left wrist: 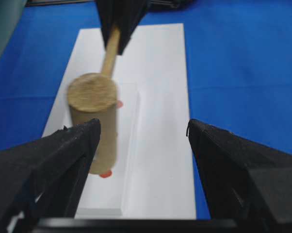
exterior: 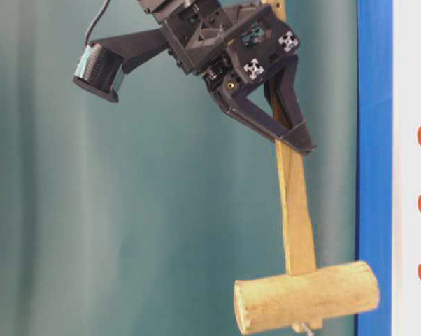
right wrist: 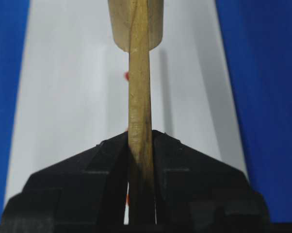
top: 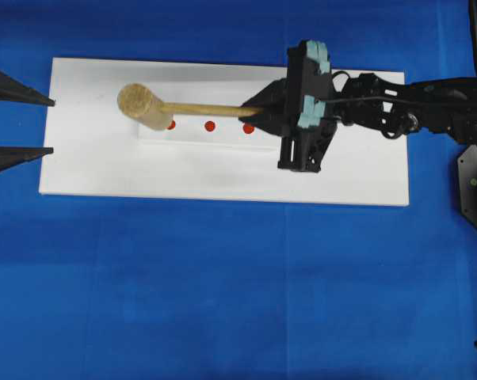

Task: Hit the mark with a hammer.
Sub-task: 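Swing the mallet head down onto the red dots with the right gripper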

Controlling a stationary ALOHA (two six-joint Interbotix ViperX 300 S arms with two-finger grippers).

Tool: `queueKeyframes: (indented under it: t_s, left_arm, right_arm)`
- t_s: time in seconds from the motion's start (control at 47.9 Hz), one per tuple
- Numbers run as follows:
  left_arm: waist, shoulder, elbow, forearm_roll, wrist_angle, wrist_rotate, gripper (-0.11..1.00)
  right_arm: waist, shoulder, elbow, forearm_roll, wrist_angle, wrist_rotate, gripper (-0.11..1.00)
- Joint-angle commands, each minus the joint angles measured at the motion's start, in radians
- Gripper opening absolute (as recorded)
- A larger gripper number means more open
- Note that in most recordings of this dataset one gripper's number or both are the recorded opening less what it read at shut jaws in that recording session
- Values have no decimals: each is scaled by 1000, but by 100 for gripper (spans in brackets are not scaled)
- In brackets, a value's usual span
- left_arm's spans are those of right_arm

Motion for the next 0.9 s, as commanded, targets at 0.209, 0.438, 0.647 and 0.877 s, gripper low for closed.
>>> queueKeyframes:
  t_s: [0.209,0.438,0.647,0.877]
  left_arm:
    - [3,3,-8,0,-5,2,69]
    - [3,5,-6,0,-8,0,69]
    - [3,8,-5,-2,-11,-2,69]
    - [3,8,-5,0,-15,-5,69]
  right_arm:
    - [0,-34,-17,2,-28,0,3]
    - [0,-5,0,28,-21,2,3]
    - [3,84,17,97,54,0,3]
    - [3,63,25,97,20,-6,3]
